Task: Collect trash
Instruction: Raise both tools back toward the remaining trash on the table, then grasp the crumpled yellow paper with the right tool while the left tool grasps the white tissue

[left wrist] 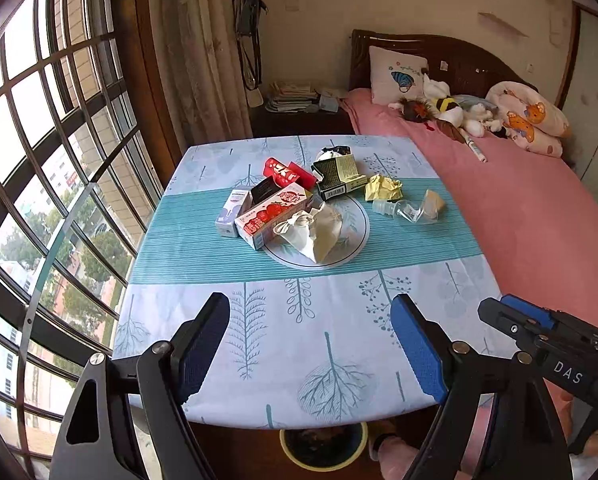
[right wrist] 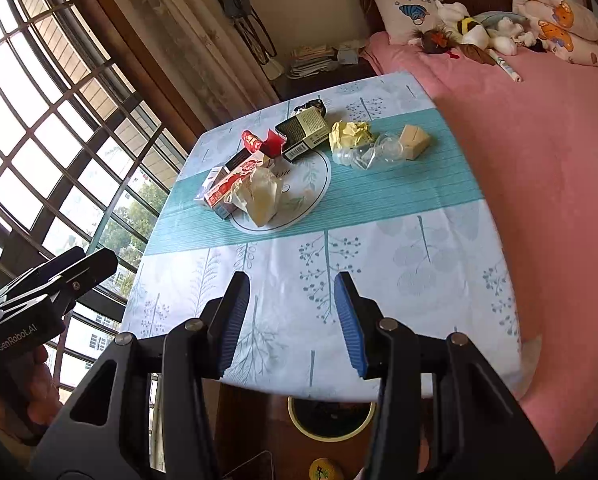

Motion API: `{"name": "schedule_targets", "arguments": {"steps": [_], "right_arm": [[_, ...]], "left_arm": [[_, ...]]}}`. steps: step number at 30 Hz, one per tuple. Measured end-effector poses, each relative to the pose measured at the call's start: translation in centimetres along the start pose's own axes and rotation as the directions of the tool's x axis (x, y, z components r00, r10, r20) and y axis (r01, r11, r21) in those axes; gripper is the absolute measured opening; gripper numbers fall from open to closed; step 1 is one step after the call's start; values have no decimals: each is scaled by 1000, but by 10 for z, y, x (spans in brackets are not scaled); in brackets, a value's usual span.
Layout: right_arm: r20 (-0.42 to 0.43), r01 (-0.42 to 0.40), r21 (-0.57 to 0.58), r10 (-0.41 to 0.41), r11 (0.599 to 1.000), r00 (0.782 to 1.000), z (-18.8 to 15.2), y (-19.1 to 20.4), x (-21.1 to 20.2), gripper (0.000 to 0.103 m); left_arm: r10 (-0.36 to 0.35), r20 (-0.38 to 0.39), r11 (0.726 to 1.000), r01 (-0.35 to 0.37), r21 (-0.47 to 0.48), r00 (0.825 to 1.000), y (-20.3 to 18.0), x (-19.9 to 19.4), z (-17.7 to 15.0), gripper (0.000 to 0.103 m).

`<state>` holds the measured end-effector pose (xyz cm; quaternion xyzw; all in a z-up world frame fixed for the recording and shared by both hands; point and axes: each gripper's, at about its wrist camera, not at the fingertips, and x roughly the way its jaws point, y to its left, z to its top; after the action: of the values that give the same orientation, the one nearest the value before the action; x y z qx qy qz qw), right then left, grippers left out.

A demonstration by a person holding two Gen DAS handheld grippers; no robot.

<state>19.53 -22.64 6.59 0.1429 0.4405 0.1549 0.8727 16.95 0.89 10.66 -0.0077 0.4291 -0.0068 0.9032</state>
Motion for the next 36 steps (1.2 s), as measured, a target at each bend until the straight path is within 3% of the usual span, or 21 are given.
{"name": "schedule_targets", "arguments": {"steps": [8,18,25,27,29,36], "right_arm": [[-86,-61,-115,51,992,995,110,-42,84,41],[-195,-63,-208,22,976,981,217,-87,214,41],[-319,-73,-174,14,982,948,237,-104,299,41],[-347,-97,-155,38,983,937,240,-107,318,46],[-366,-109,-155,46,982,929,237,-105,332,51],[-405,-157,-183,71,970,911,235,-90,363,52]], "left_arm": [[46,-154,988,-68,-141,987,-22,112,64,84],[96,-321,949,-184,-256,942,-30,236,85,84],[113,-387,926,-238,-292,915,-30,289,82,84],[114,-395,919,-248,-307,911,-29,298,79,84],[122,-402,912,-262,-315,907,-27,301,77,84],[134,-412,893,-290,-345,901,-22,316,80,84]]}}
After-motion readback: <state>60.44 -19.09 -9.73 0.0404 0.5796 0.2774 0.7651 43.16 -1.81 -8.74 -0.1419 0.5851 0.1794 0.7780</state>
